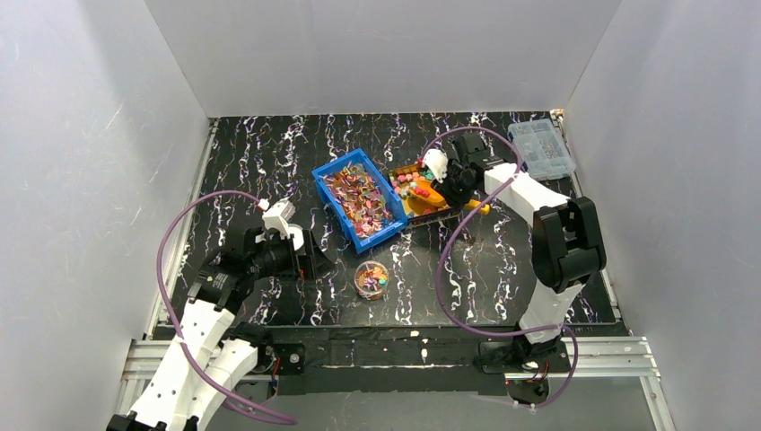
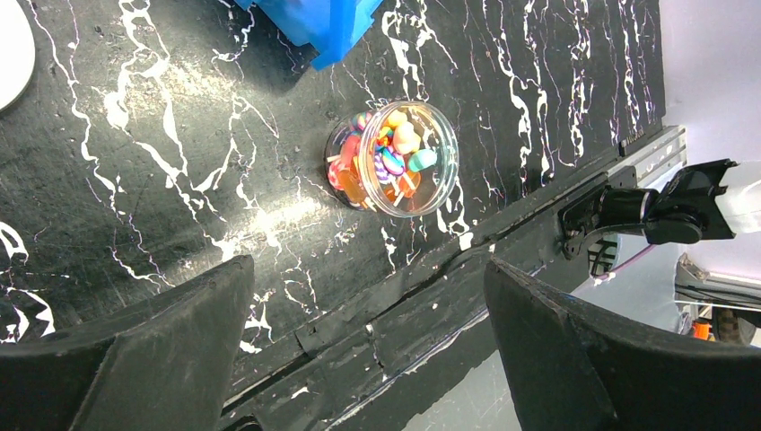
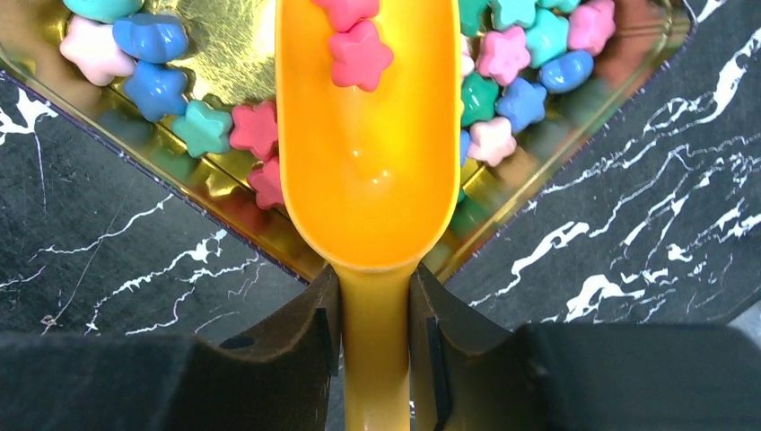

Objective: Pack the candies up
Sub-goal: Scoop the fake candies from the storage box, then place the fake candies in the packing bottle.

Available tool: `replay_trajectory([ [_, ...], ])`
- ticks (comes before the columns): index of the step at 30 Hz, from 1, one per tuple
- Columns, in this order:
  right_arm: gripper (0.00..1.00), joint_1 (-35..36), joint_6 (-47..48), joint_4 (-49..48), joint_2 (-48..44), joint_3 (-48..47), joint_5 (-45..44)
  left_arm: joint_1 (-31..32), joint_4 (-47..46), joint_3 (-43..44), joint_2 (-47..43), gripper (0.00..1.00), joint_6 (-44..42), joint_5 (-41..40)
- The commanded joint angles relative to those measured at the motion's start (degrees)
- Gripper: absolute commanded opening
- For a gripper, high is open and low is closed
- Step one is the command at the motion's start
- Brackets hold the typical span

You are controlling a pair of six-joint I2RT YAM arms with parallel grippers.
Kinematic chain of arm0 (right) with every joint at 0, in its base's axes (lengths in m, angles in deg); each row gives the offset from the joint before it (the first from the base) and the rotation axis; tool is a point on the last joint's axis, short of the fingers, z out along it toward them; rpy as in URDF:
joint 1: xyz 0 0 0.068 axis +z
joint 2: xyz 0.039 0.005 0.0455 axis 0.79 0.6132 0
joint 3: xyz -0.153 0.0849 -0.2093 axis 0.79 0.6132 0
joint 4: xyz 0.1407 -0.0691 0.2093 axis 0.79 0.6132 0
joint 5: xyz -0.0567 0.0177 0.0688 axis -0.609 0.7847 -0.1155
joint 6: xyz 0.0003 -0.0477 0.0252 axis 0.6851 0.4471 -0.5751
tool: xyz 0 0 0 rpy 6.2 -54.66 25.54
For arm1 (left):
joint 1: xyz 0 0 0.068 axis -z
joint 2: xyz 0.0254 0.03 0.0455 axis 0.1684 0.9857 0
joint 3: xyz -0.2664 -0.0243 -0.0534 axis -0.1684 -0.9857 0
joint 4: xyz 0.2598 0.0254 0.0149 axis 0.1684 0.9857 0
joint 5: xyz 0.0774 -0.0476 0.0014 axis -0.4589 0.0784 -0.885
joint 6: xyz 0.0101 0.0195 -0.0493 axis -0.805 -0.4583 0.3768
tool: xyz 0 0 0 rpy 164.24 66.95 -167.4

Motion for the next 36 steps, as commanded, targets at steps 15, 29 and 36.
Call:
replay_trajectory([
  [15,0.01,-0.58,-12.05,-3.52,-17.43,4.31,0.01,0.29,0.17,-0.11,0.25,0.99,-1.05,1.58],
  [29,0.01,11.58,-21.43,11.43,-30.19,2.43,-7.19,0.31,-0.26,-0.37,-1.30,0.99,-0.79,1.51],
  [36,0.01,28.10,-36.79,27.24,-31.21,-3.25,-13.55,0.27,-0.26,-0.50,-2.65,0.99,-0.66,0.87],
])
